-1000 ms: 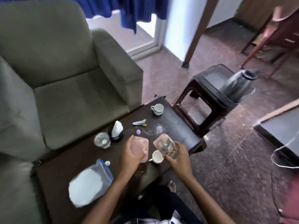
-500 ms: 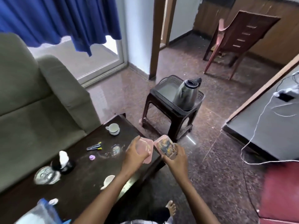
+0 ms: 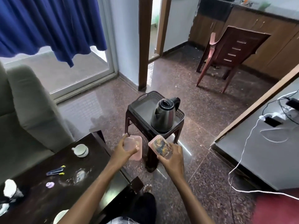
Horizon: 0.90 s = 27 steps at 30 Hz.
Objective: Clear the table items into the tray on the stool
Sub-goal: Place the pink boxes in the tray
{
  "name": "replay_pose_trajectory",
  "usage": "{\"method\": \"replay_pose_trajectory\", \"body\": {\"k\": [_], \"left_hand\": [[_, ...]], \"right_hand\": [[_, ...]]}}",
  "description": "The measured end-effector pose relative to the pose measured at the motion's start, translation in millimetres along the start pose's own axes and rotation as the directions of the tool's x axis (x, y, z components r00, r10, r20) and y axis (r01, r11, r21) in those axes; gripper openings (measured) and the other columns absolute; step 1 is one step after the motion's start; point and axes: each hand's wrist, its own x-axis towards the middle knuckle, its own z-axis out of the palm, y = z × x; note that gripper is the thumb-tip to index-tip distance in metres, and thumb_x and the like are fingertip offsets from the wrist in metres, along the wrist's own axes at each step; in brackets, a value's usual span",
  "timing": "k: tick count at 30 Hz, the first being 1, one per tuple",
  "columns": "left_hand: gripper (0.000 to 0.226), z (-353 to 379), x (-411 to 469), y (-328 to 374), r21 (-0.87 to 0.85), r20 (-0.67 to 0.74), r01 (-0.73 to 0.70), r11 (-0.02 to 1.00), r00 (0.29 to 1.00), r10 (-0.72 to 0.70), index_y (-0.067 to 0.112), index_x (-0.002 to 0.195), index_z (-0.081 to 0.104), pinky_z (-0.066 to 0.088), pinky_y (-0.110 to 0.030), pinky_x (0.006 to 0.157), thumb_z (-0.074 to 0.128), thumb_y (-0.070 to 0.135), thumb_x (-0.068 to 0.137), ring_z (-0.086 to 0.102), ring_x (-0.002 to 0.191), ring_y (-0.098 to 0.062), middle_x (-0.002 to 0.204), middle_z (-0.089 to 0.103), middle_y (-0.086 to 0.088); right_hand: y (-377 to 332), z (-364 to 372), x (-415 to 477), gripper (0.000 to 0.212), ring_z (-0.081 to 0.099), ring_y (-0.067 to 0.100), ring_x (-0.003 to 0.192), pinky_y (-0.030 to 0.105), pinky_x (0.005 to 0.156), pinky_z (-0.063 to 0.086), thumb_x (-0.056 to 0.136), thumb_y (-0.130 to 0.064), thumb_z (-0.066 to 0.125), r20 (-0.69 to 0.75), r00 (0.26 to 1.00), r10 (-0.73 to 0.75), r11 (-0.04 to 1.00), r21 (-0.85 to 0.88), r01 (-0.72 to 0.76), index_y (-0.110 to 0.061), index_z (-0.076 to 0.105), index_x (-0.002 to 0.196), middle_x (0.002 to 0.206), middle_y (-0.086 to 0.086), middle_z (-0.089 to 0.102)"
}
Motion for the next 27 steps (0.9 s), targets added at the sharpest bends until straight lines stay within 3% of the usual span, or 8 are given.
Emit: {"method": "replay_pose_trajectory", "body": {"k": [5, 7, 9, 12, 16, 19, 22, 27], "left_hand": [[0.062, 18.6, 62.3, 28.7, -0.313, 0.042, 0.067, 0.947, 0.997, -0.057, 0.020, 0.139, 0.037, 0.054, -0.026, 0.065, 0.065, 0.012, 0.084, 0.053, 0.099, -0.017, 0.114, 0.053, -0.005], [0.055, 24.3, 86.7, 37.9, -0.461, 0.056, 0.131, 0.878, 0.991, -0.118, 0.020, 0.135, 0.038, 0.055, -0.034, 0.064, 0.061, 0.010, 0.086, 0.058, 0.099, -0.026, 0.115, 0.057, -0.011], [0.034, 28.1, 109.9, 50.8, -0.593, 0.076, 0.183, 0.784, 0.982, -0.172, 0.023, 0.118, 0.045, 0.055, -0.039, 0.066, 0.057, 0.010, 0.089, 0.061, 0.089, -0.030, 0.111, 0.058, -0.016], [0.027, 30.2, 138.0, 70.7, -0.721, 0.193, 0.266, 0.641, 0.964, -0.183, 0.016, 0.119, 0.046, 0.055, -0.031, 0.053, 0.048, 0.019, 0.092, 0.061, 0.073, -0.024, 0.099, 0.061, -0.012], [0.035, 30.8, 173.6, 88.6, -0.778, 0.336, 0.364, 0.513, 0.930, -0.150, 0.012, 0.115, 0.055, 0.056, -0.027, 0.055, 0.037, 0.032, 0.092, 0.062, 0.079, -0.024, 0.098, 0.064, -0.014], [0.034, 37.5, 198.6, 97.7, -0.794, 0.323, 0.370, 0.483, 0.929, -0.180, 0.013, 0.103, 0.059, 0.056, -0.027, 0.050, 0.033, 0.032, 0.093, 0.066, 0.065, -0.020, 0.084, 0.068, -0.011], [0.034, 45.1, 224.0, 102.1, -0.822, 0.269, 0.342, 0.456, 0.938, -0.218, 0.013, 0.102, 0.059, 0.057, -0.028, 0.052, 0.033, 0.032, 0.094, 0.066, 0.065, -0.019, 0.081, 0.069, -0.010], [0.036, 57.4, 253.1, 112.4, -0.877, 0.188, 0.316, 0.362, 0.919, -0.346, 0.013, 0.109, 0.056, 0.055, -0.029, 0.053, 0.033, 0.035, 0.094, 0.064, 0.072, -0.022, 0.089, 0.066, -0.014]], "right_hand": [[-11.2, -23.6, 82.7, 0.067, 0.053, 0.015, 0.107, 0.025, 0.090, 0.043, 0.065, -0.022, 0.080, 0.048, 0.998, -0.036, 0.995, 0.093, 0.032, -0.013, 0.052, 0.125, 0.112, -0.002, 0.049], [-19.5, -34.0, 112.5, 0.067, 0.056, 0.013, 0.104, 0.023, 0.089, 0.046, 0.065, -0.022, 0.082, 0.092, 0.995, -0.040, 0.990, 0.141, 0.026, -0.019, 0.052, 0.124, 0.115, -0.002, 0.054], [-28.3, -43.3, 142.2, 0.056, 0.060, 0.008, 0.094, 0.015, 0.078, 0.049, 0.066, -0.020, 0.082, 0.137, 0.988, -0.071, 0.974, 0.222, 0.039, -0.030, 0.052, 0.112, 0.110, -0.005, 0.058], [-36.2, -50.6, 187.4, 0.046, 0.061, 0.005, 0.085, 0.019, 0.070, 0.050, 0.069, -0.018, 0.080, 0.185, 0.979, -0.085, 0.959, 0.284, 0.029, -0.036, 0.053, 0.101, 0.104, -0.001, 0.062], [-40.5, -45.2, 250.8, 0.048, 0.064, 0.021, 0.093, 0.039, 0.079, 0.055, 0.072, -0.029, 0.078, 0.261, 0.965, -0.035, 0.941, 0.332, -0.055, -0.022, 0.059, 0.116, 0.111, 0.007, 0.064], [-48.3, -39.1, 294.7, 0.048, 0.065, 0.020, 0.087, 0.027, 0.066, 0.052, 0.075, -0.029, 0.075, 0.354, 0.935, -0.028, 0.935, 0.340, -0.101, -0.020, 0.059, 0.119, 0.108, 0.009, 0.064], [-52.3, -28.1, 340.6, 0.035, 0.061, 0.013, 0.073, 0.018, 0.054, 0.047, 0.081, -0.027, 0.069, 0.487, 0.870, -0.074, 0.908, 0.394, -0.143, -0.026, 0.061, 0.115, 0.100, 0.006, 0.063], [-57.6, -7.3, 408.4, 0.014, 0.049, 0.014, 0.055, 0.023, 0.047, 0.038, 0.092, -0.022, 0.051, 0.695, 0.719, -0.014, 0.878, 0.353, -0.324, -0.025, 0.065, 0.094, 0.079, 0.004, 0.061]]}}
